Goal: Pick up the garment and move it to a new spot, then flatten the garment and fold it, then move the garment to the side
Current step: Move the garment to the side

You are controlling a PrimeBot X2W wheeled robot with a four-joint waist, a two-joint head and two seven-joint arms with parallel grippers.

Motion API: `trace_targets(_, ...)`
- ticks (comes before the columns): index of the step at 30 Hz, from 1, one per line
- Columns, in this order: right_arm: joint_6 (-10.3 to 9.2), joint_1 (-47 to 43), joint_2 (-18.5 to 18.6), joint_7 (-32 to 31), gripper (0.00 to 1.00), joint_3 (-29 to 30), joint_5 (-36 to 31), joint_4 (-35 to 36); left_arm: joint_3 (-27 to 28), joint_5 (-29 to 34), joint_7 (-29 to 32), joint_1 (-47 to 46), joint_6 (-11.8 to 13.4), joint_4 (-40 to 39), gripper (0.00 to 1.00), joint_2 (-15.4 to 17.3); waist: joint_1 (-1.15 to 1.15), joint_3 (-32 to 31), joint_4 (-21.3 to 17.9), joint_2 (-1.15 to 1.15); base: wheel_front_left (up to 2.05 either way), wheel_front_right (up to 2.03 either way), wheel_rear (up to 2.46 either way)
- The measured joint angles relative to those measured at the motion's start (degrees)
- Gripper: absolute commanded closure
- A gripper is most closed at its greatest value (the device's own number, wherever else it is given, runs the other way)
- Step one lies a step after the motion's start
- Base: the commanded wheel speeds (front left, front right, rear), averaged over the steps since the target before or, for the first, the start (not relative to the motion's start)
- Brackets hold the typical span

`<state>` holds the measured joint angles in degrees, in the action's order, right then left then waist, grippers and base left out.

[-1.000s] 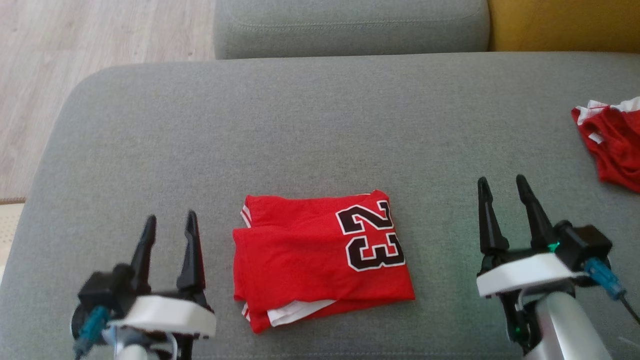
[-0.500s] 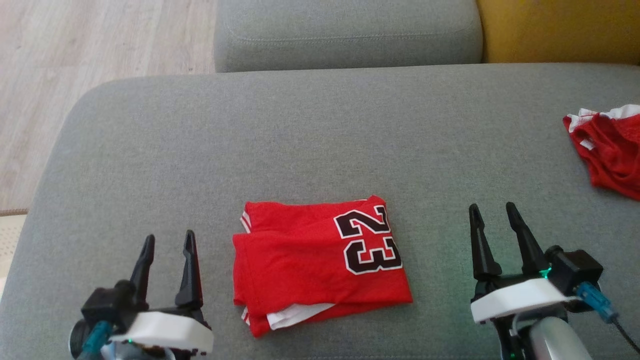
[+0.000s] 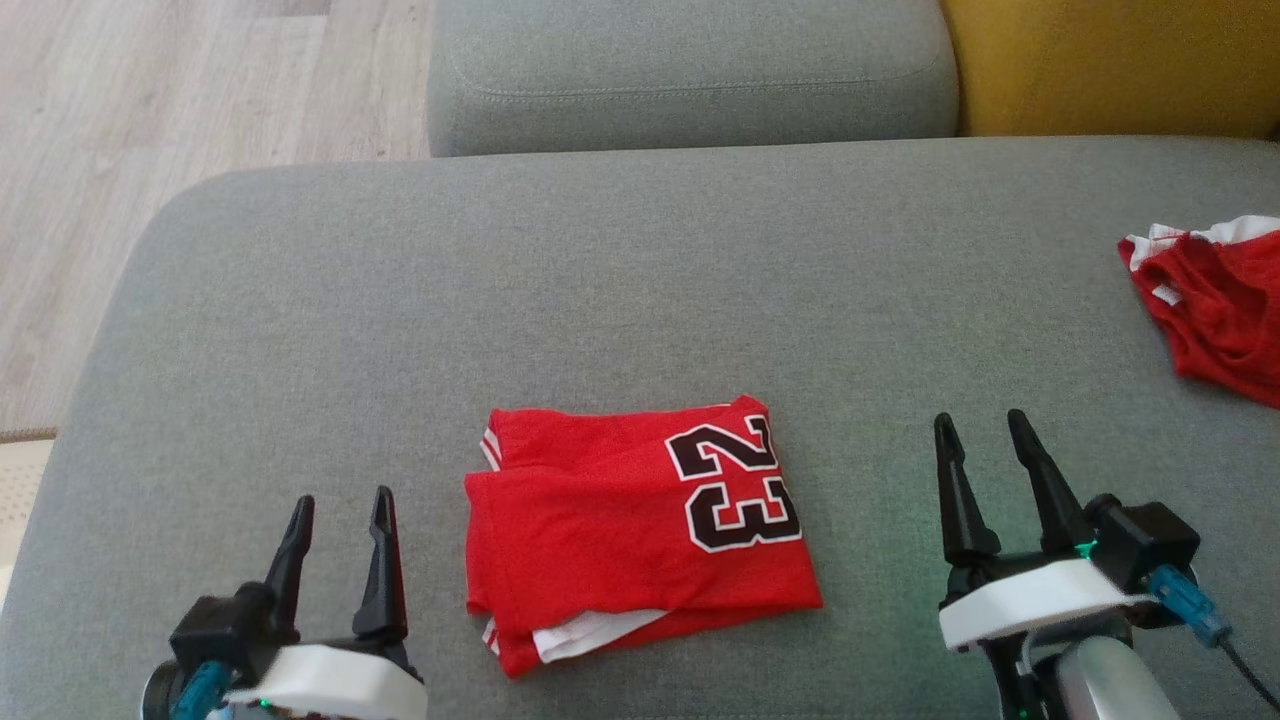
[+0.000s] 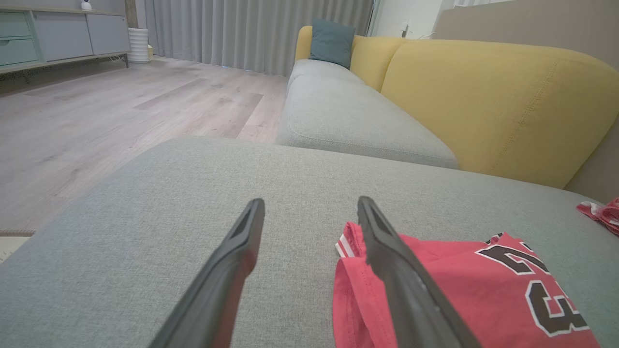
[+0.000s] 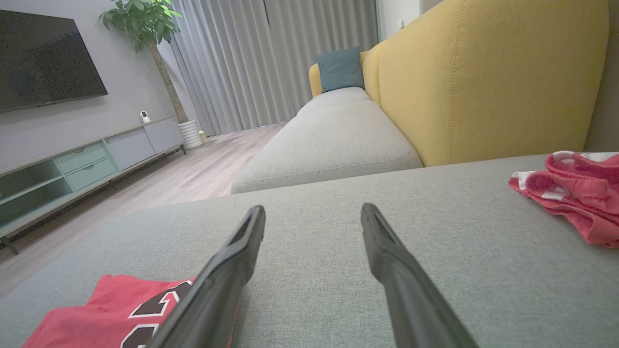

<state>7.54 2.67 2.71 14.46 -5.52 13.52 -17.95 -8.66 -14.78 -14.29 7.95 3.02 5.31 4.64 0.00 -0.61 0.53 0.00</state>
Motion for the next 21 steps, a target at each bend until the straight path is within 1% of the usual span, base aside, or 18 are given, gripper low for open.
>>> trace_targets(5,0.00,0.00,0.00,0.00,0.00,0.00,0.00,-0.09,0.18,0.20,0.00,0.00,-0.12,0.29,0.00,-0.40,0.00,-0.25,-0.01,0.00,0.00,0.00,0.00)
trace_targets(6,0.00,0.00,0.00,0.00,0.00,0.00,0.00,-0.13,0.22,0.44,0.00,0.00,-0.52,0.32,0.00,-0.47,0.00,-0.28,0.00,0.00,0.00,0.00,0.00)
trace_targets(10,0.00,0.00,0.00,0.00,0.00,0.07,-0.43,-0.29,0.38,0.69,0.00,0.00,-0.60,0.32,0.00,-0.88,0.00,-0.33,0.04,0.00,0.00,0.00,0.00)
trace_targets(12,0.00,0.01,0.00,0.00,0.00,0.19,-0.57,-0.33,0.45,0.71,0.00,0.00,-1.07,0.32,0.00,-0.98,0.00,-0.30,0.08,0.00,0.00,0.00,0.00)
trace_targets(16,0.00,0.01,0.00,-0.03,0.00,0.45,-0.98,-0.43,0.69,1.09,0.00,0.01,-1.08,0.32,0.00,-1.03,0.00,-0.25,0.15,0.00,0.00,0.00,0.00)
trace_targets(19,0.00,0.01,0.00,-1.92,0.00,0.04,-1.05,-1.08,0.85,1.09,0.00,0.01,-1.13,0.32,0.00,-1.09,0.00,-0.12,0.31,0.00,0.00,0.00,0.00)
trace_targets(21,0.00,0.02,0.00,-4.50,0.00,-0.98,-1.03,-1.41,0.90,1.10,0.00,0.01,-1.59,0.32,0.00,-1.13,0.00,0.09,0.54,0.00,0.00,0.00,0.00)
